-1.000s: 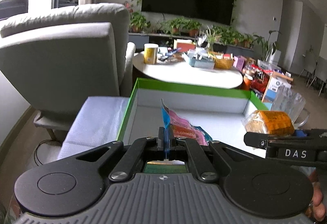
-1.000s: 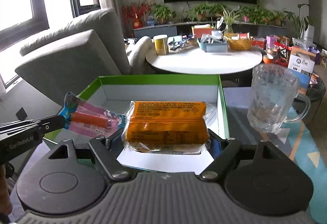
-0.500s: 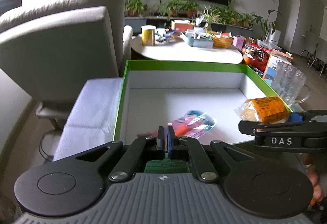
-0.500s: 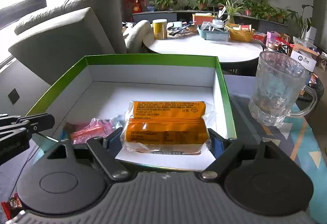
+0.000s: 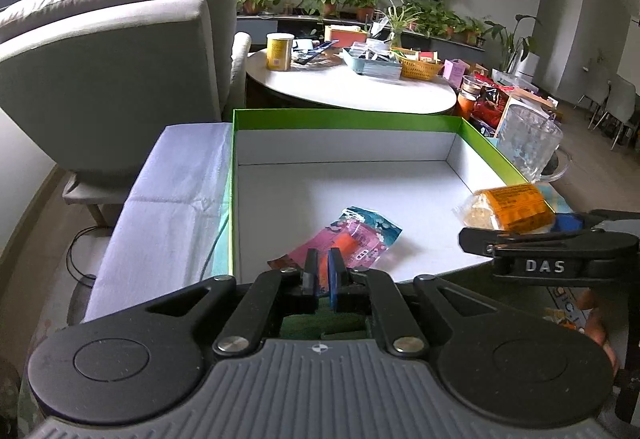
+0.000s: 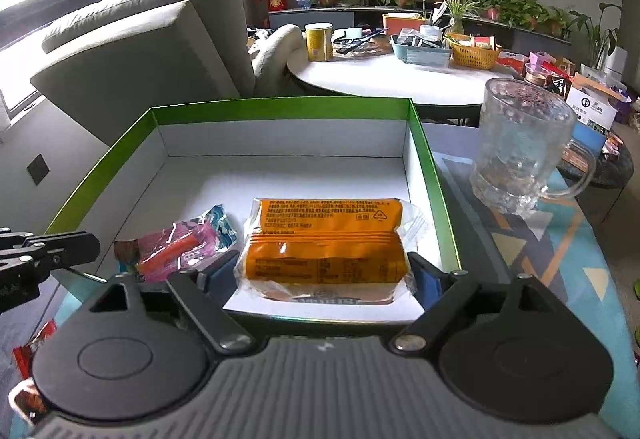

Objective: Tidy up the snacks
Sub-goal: 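Lower both packets into the green box and open both grippers, then grasp a dark jerky packet with the right gripper from the pile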

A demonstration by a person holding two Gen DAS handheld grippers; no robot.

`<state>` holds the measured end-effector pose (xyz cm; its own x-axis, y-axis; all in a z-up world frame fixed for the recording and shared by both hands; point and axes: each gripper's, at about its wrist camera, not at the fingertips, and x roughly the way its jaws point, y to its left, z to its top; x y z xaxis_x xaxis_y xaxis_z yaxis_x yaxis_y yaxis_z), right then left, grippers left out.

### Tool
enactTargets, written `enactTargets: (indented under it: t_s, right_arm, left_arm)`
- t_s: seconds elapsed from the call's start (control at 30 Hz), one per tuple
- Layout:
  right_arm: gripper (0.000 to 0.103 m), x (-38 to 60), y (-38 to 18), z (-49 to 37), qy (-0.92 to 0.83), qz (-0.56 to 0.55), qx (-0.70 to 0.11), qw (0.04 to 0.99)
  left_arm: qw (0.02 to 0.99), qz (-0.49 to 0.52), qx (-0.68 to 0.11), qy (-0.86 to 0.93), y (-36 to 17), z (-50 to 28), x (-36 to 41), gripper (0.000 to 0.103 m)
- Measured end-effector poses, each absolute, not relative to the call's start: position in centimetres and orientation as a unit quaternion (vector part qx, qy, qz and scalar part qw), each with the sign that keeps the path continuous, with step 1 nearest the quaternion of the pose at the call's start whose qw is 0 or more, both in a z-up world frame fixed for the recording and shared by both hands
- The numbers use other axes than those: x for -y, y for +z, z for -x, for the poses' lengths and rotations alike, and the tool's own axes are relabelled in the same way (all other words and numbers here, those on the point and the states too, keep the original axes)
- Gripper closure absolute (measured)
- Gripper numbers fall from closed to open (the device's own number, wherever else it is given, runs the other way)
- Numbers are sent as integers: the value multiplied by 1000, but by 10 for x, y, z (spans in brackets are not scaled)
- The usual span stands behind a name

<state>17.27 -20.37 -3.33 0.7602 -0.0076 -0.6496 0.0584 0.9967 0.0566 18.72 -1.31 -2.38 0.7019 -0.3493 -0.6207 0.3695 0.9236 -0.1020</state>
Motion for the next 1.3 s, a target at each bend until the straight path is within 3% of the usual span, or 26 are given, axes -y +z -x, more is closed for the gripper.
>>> enactTargets:
  t_s: [0.07, 0.2, 0.4, 0.67, 0.83, 0.93, 0.97, 1.03, 1.3]
  right_arm:
    - [49, 203, -31, -165, -20, -32, -336, 941]
    - [49, 204, -26, -146, -30, -19, -311, 950]
    - [49, 212, -17, -111, -27, -25, -286, 958]
    - [49, 233, -31, -80, -65, -59, -309, 947]
    - [49, 239, -37, -66, -63, -62, -313, 946]
    - [49, 240, -45, -62, -59, -46, -314, 946]
    - [49, 241, -48, -60, -60, -43, -316, 946]
    - [49, 244, -54, -58, -59, -44, -321, 944]
    - [49, 247, -63, -56, -48, -61, -330, 941]
  left_arm:
    - [924, -11, -331, -189, -21, -182, 10, 96]
    - [930, 5, -326, -170, -15, -171, -1, 78]
    - [924, 20, -336, -184, -16, -143, -12, 67]
    - [894, 71, -400, -191, -51, -150, -6, 66]
    - [892, 89, -407, -176, -58, -160, -4, 59]
    - [890, 97, -405, -184, -60, -163, -4, 61]
    - [889, 98, -406, -190, -61, -164, -4, 79]
    - [889, 99, -403, -193, -60, -166, -5, 91]
    - [902, 96, -373, -193, -46, -153, -7, 99]
